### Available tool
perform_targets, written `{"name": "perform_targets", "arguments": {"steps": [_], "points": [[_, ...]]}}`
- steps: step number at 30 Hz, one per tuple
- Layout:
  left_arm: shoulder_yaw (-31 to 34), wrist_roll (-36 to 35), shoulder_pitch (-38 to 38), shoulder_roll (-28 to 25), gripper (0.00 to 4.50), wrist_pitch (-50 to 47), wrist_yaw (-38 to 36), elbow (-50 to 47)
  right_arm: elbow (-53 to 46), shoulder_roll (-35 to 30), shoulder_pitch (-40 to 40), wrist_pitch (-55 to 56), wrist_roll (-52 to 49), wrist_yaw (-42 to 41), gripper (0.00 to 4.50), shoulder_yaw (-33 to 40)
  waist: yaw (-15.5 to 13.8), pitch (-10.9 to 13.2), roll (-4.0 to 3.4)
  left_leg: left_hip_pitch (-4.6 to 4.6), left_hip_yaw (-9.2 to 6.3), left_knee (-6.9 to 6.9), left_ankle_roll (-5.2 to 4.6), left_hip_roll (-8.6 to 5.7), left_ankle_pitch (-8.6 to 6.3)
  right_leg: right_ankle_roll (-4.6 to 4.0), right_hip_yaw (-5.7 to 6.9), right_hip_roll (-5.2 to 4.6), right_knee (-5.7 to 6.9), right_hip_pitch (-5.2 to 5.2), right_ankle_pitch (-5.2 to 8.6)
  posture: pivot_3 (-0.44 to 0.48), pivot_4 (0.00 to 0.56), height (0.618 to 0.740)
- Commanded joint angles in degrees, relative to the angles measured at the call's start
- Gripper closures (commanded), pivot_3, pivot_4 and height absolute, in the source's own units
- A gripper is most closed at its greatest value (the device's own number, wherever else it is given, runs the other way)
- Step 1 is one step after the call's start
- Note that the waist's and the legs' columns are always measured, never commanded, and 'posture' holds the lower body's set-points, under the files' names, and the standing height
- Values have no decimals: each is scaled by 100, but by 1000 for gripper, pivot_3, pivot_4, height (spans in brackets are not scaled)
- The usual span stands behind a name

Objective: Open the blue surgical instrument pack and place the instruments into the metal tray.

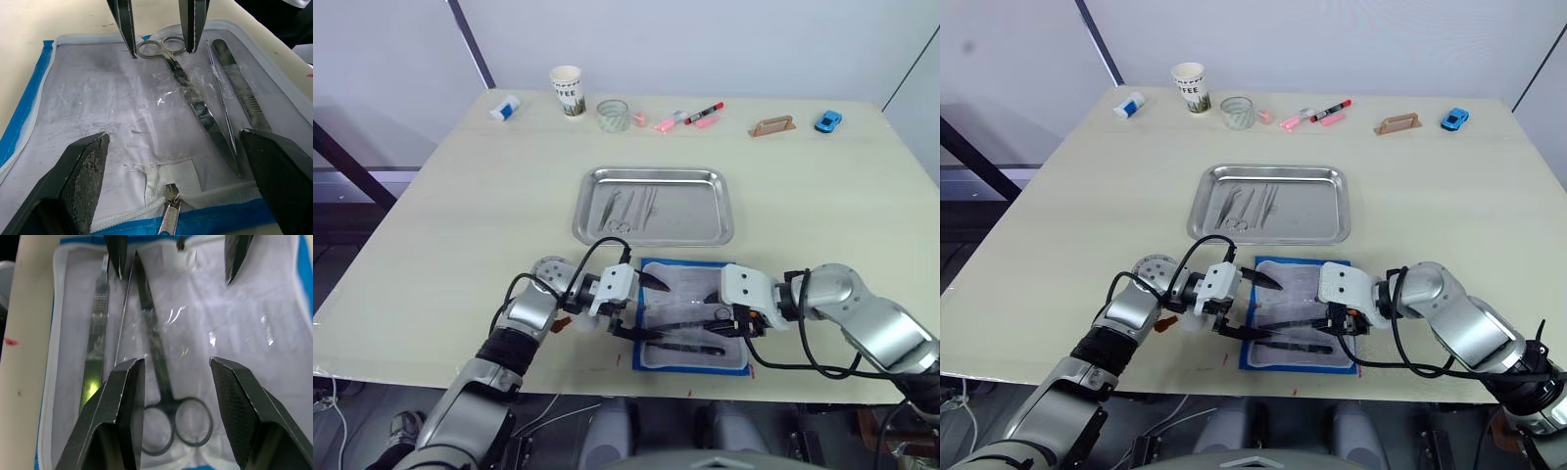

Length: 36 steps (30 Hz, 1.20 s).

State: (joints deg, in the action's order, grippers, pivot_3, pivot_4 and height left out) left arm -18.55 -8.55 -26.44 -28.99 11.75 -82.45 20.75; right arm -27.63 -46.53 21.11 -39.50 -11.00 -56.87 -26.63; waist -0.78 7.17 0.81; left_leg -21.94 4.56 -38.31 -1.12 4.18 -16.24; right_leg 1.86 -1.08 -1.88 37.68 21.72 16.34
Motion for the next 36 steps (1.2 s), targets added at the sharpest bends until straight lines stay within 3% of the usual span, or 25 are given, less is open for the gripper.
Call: {"name": "perform_targets", "arguments": {"steps": [1, 19, 33, 36], "points": [[-162, 238, 133, -15, 0, -59, 35, 300, -37, -19, -98, 226, 187, 50, 2120, 27, 1, 0, 0, 0, 0, 0, 0, 0, 0, 0, 0, 0, 0, 0, 0, 0, 150, 740], [-68, 101, 83, 179, 0, 387, -321, 1174, 916, 414, -901, 1531, 192, 61, 2120, 500, 4, -23, -9, 10, 1, 2, 0, 1, 0, 0, -2, 9, 2, -4, 0, 0, 150, 740], [-67, 196, 14, 247, 0, 548, -282, 1343, 992, 464, -858, 1918, 329, -192, 2120, 413, -1, -43, -37, 10, -1, 1, 0, 0, 0, 0, -4, 9, 1, -5, 1, 0, 150, 740], [-77, 209, 29, 248, 0, 546, -262, 1328, 1087, 396, -882, 2031, 511, -238, 3092, 335, 0, -45, -38, 10, -1, 2, 0, 0, 0, 0, -4, 9, 1, -5, 1, 0, 150, 740]]}}
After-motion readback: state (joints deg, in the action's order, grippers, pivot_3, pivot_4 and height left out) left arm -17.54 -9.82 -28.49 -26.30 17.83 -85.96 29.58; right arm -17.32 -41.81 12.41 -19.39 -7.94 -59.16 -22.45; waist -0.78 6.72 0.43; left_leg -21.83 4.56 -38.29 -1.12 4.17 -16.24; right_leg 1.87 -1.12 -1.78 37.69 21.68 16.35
